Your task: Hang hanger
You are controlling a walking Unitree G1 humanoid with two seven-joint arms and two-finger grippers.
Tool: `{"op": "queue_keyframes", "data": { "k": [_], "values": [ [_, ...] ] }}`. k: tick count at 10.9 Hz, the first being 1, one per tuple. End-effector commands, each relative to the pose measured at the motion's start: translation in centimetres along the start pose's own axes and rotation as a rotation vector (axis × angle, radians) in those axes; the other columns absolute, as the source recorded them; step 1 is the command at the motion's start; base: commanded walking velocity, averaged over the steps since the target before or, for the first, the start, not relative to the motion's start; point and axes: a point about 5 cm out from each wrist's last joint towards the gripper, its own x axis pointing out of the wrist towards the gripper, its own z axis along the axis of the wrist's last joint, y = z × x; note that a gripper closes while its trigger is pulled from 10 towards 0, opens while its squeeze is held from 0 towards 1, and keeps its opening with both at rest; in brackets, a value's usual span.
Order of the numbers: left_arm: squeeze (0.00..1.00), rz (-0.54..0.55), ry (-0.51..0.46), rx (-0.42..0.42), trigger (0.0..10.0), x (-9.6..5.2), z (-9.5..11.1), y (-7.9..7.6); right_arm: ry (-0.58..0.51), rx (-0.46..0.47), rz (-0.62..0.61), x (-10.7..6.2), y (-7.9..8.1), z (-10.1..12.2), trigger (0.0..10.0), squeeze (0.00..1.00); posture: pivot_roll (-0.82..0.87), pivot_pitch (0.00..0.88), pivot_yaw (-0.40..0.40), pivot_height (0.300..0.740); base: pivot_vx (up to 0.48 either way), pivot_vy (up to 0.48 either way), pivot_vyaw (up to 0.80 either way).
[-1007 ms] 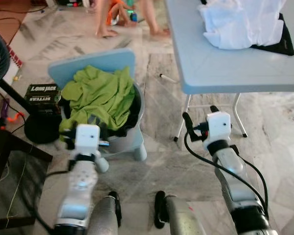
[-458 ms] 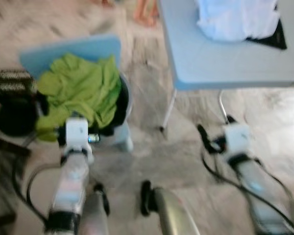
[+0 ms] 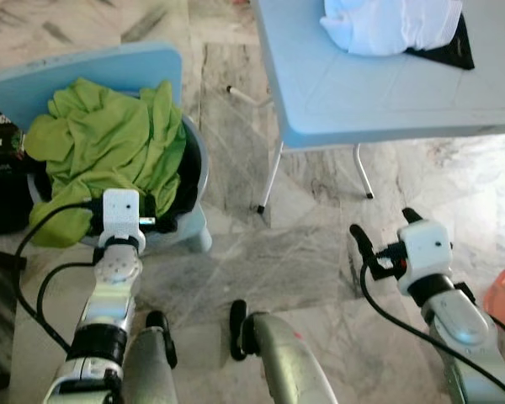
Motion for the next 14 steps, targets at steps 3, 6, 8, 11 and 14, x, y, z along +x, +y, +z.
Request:
{"op": "queue_keyframes", "data": {
  "k": [3,6,8,11,14],
  "values": [
    [0.0,-0.016,0.029,0.002,0.0,-0.6,-1.5,-0.1,0.02,-0.002,0.011,0.4,0.2,-0.2,10.0,0.0,-0.2,0.387,-0.189,0.74,0.0,0.0,0.0],
    [0.0,-0.023,0.019,-0.002,0.0,-0.5,-1.6,-0.2,0.015,-0.002,0.01,1.0,0.2,-0.2,10.0,0.0,-0.19,0.378,-0.185,0.74,0.0,0.0,0.0],
    [0.0,-0.027,0.022,-0.007,0.0,-0.5,-1.7,-0.3,0.009,0.001,0.01,1.3,0.4,-0.2,10.0,0.0,-0.18,0.371,-0.181,0.74,0.0,0.0,0.0],
    [0.0,-0.035,0.011,-0.022,0.0,-0.2,-1.3,-0.3,0.0,0.003,0.002,1.9,0.5,-0.2,10.0,0.0,-0.17,0.354,-0.17,0.74,0.0,0.0,0.0],
    [0.0,-0.041,-0.014,-0.04,0.0,0.2,-0.4,-0.5,-0.01,0.009,-0.005,2.6,0.7,-0.4,10.0,0.0,-0.14,0.338,-0.156,0.74,0.0,0.0,0.0]
  ]
}}
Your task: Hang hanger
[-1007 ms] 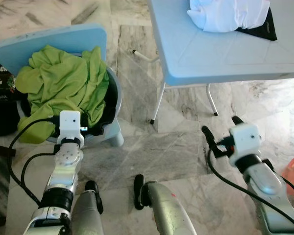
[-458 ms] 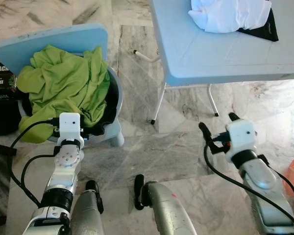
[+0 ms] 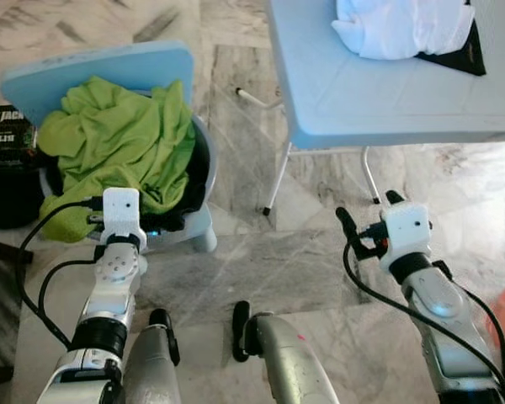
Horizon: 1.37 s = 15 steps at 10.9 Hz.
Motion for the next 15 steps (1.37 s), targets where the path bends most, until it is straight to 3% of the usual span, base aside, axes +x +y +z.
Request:
{"op": "queue_keyframes", "data": {
  "k": [1,3,5,7,10,12,13,15],
  "values": [
    [0.0,-0.02,0.024,-0.005,0.0,-0.4,-0.7,-0.4,0.03,0.005,-0.008,-0.3,0.0,-0.8,10.0,0.0,-0.14,0.335,-0.153,0.74,0.0,0.0,0.0],
    [0.0,-0.03,-0.016,-0.023,0.0,-0.1,0.4,-0.4,0.023,0.01,-0.007,0.0,0.2,-0.9,10.0,0.0,-0.13,0.33,-0.148,0.74,0.0,0.0,0.0],
    [0.0,-0.019,-0.165,-0.085,0.0,1.0,4.6,-0.4,0.019,0.011,-0.01,0.1,0.2,-1.0,10.0,0.0,-0.12,0.327,-0.147,0.74,0.0,0.0,0.0],
    [0.0,-0.046,-0.358,-0.126,0.0,1.8,10.5,-0.8,0.013,0.016,-0.006,0.4,0.5,-1.0,10.0,0.0,-0.11,0.318,-0.141,0.74,0.0,0.0,0.0],
    [0.0,-0.029,-0.454,-0.201,0.0,2.2,14.8,0.0,0.004,0.022,-0.007,0.9,0.7,-1.1,10.0,0.0,-0.1,0.309,-0.131,0.74,0.0,0.0,0.0],
    [0.0,0.006,-0.354,-0.183,0.0,2.3,13.8,0.5,0.0,0.026,-0.005,1.0,0.9,-1.1,10.0,0.0,-0.09,0.305,-0.127,0.74,0.0,0.0,0.0],
    [0.0,-0.01,-0.312,-0.174,0.0,1.7,12.4,-0.1,-0.002,0.026,-0.004,1.1,1.0,-1.2,10.0,0.0,-0.09,0.303,-0.127,0.74,0.0,0.0,0.0],
    [0.0,0.084,-0.214,-0.149,0.0,0.8,9.8,0.9,-0.006,0.024,-0.006,1.1,1.0,-1.2,10.0,0.0,-0.08,0.303,-0.126,0.74,0.0,0.0,0.0]
  ]
}}
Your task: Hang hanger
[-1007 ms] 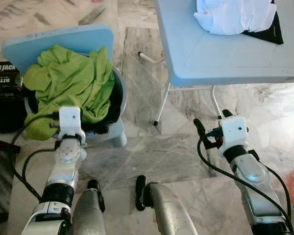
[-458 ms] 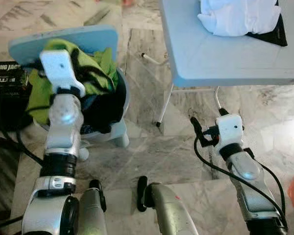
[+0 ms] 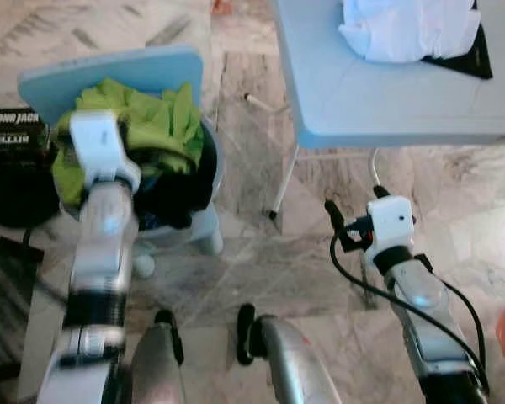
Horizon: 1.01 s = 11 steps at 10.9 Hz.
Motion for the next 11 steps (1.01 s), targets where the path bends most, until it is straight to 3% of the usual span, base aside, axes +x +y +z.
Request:
{"op": "queue_keyframes", "data": {
  "k": [1,2,3,6,7,8,10,11],
  "values": [
    [0.0,-0.002,0.141,-0.004,0.0,-1.6,-2.5,-0.4,0.034,-0.005,-0.008,-0.5,-0.2,-0.9,10.0,0.0,-0.08,0.306,-0.124,0.74,0.0,0.0,0.0],
    [0.0,-0.018,0.263,-0.028,0.0,-4.0,-4.9,-0.8,0.033,-0.006,-0.008,-0.5,-0.2,-0.9,10.0,0.0,-0.08,0.308,-0.121,0.74,0.0,0.0,0.0],
    [0.0,-0.014,0.304,-0.028,0.0,-5.2,-5.7,-0.6,0.033,-0.005,-0.009,-0.5,-0.2,-0.9,10.0,0.0,-0.07,0.31,-0.12,0.74,0.0,0.0,0.0],
    [0.0,0.081,0.454,0.077,0.0,-11.1,-8.9,2.5,0.03,-0.003,-0.003,-0.3,0.1,-1.0,10.0,0.0,-0.05,0.318,-0.112,0.74,0.0,0.0,0.0],
    [0.0,0.125,0.472,0.103,0.0,-11.7,-9.6,3.3,0.03,-0.002,-0.004,-0.3,0.1,-1.0,10.0,0.0,-0.05,0.318,-0.112,0.74,0.0,0.0,0.0],
    [0.0,0.144,0.484,0.077,0.0,-11.7,-9.3,3.1,0.031,0.0,-0.001,-0.3,0.3,-1.1,10.0,0.0,-0.04,0.317,-0.116,0.74,0.0,0.0,0.0],
    [0.0,0.094,0.341,0.029,0.0,-8.5,-6.5,1.5,0.029,0.0,0.005,-0.2,0.5,-1.1,10.0,0.0,-0.04,0.313,-0.116,0.74,0.0,0.0,0.0],
    [0.0,0.124,0.283,-0.017,1.4,-5.7,-5.1,1.7,0.021,-0.002,-0.004,0.1,0.3,-0.9,10.0,0.0,-0.05,0.308,-0.11,0.74,0.0,0.0,0.0]
  ]
}}
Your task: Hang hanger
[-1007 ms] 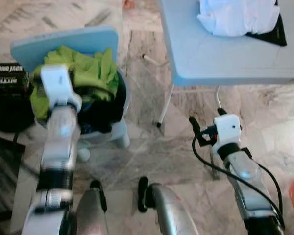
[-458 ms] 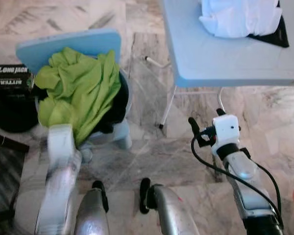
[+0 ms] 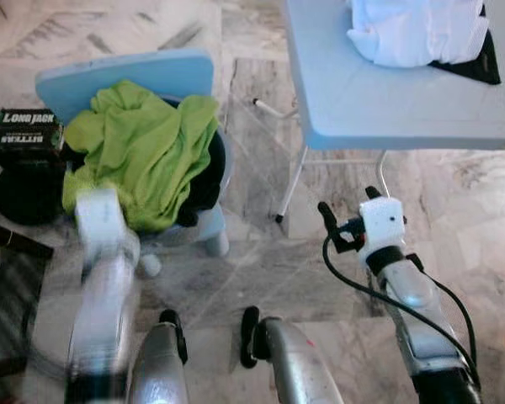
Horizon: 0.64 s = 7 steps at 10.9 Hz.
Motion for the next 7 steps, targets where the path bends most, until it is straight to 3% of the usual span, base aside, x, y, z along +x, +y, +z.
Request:
{"op": "queue_keyframes", "data": {
  "k": [1,2,3,4,5,6,7],
  "values": [
    [0.0,0.061,0.017,-0.02,1.8,0.6,-0.4,1.5,0.027,0.0,-0.027,-0.5,-0.5,-0.7,10.0,0.0,-0.05,0.307,-0.11,0.74,0.0,0.0,0.0],
    [0.0,0.126,0.02,-0.065,2.1,1.9,0.4,3.0,0.03,0.001,-0.03,-0.6,-0.4,-0.8,10.0,0.0,-0.05,0.307,-0.11,0.74,0.0,0.0,0.0],
    [0.0,0.141,0.112,-0.07,5.5,2.4,-0.6,3.9,0.033,0.002,-0.025,-0.8,-0.2,-1.0,10.0,0.0,-0.05,0.309,-0.109,0.74,0.0,0.0,0.0],
    [0.0,0.14,0.186,-0.087,10.0,2.5,-1.7,4.1,0.032,0.003,-0.022,-0.7,-0.1,-1.0,10.0,0.0,-0.05,0.31,-0.109,0.74,0.0,0.0,0.0],
    [0.0,0.109,0.195,-0.09,10.0,2.3,-2.0,3.9,0.032,0.003,-0.022,-0.7,-0.1,-0.9,10.0,0.0,-0.05,0.309,-0.11,0.74,0.0,0.0,0.0],
    [1.0,0.114,0.225,-0.087,10.0,1.4,-3.1,3.4,0.031,0.001,-0.023,-0.5,-0.2,-0.9,10.0,0.0,-0.05,0.309,-0.113,0.74,0.0,0.0,0.0],
    [1.0,0.126,0.255,-0.079,10.0,0.9,-4.0,3.3,0.03,0.0,-0.023,-0.4,-0.2,-0.9,10.0,0.0,-0.04,0.308,-0.114,0.74,0.0,0.0,0.0]
  ]
}}
